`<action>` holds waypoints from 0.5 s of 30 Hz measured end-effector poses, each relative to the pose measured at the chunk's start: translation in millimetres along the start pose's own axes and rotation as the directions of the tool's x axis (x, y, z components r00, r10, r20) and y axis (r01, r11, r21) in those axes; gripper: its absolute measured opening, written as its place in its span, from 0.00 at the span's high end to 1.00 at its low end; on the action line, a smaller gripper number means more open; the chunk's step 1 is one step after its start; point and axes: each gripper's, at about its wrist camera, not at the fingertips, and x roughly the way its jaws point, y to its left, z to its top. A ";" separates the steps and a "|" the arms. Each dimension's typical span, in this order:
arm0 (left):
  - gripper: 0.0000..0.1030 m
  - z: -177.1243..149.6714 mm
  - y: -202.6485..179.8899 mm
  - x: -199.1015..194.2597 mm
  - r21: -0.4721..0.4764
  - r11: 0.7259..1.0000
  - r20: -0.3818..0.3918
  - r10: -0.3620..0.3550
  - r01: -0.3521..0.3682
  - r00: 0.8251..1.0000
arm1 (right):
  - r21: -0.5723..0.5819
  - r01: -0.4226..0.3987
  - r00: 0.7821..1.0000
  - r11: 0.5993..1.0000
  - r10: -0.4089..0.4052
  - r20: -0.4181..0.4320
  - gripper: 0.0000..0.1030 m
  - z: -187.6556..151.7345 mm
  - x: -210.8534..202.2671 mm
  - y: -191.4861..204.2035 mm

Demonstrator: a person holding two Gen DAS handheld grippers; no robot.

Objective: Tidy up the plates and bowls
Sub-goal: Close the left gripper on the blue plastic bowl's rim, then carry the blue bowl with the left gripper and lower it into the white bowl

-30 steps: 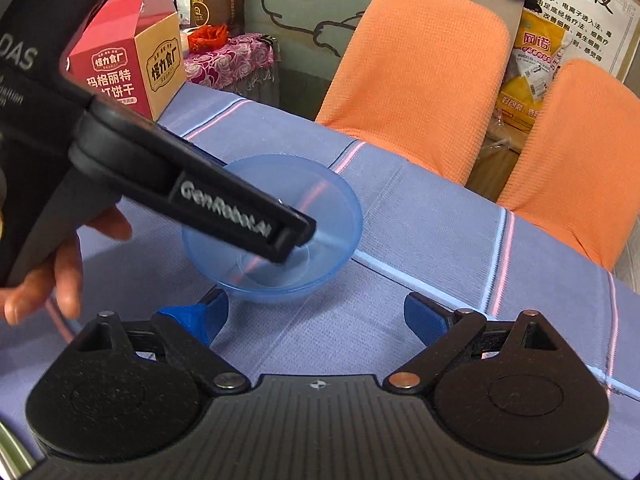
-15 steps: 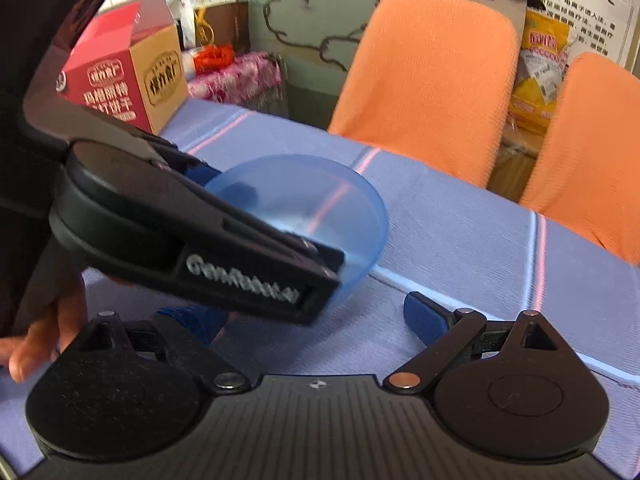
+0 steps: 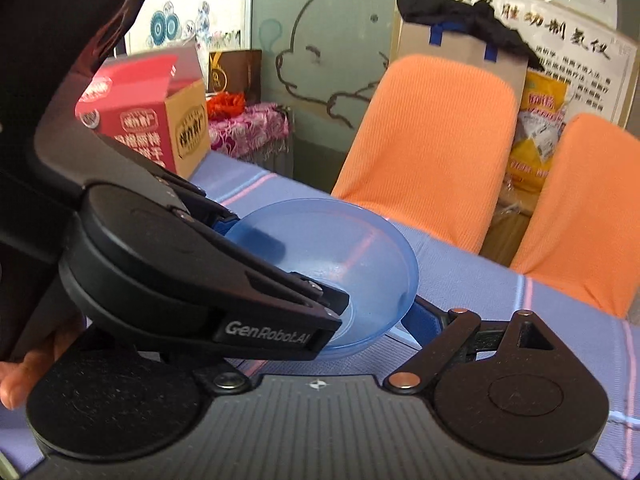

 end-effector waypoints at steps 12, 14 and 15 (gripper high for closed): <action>0.57 -56.2 -136.2 -110.6 0.085 0.977 -0.003 -0.195 0.194 0.981 | -0.069 0.136 0.990 0.988 -0.138 -0.029 0.24 -38.7 -162.4 29.8; 0.56 -74.7 -163.7 -118.7 0.120 0.968 -0.027 -0.217 0.219 0.976 | -0.059 0.165 0.984 0.984 -0.169 -0.053 0.23 -54.5 -186.1 35.2; 0.56 -83.7 -174.2 -121.3 0.137 0.964 -0.036 -0.224 0.227 0.974 | -0.048 0.172 0.982 0.984 -0.175 -0.068 0.23 -64.0 -196.6 35.9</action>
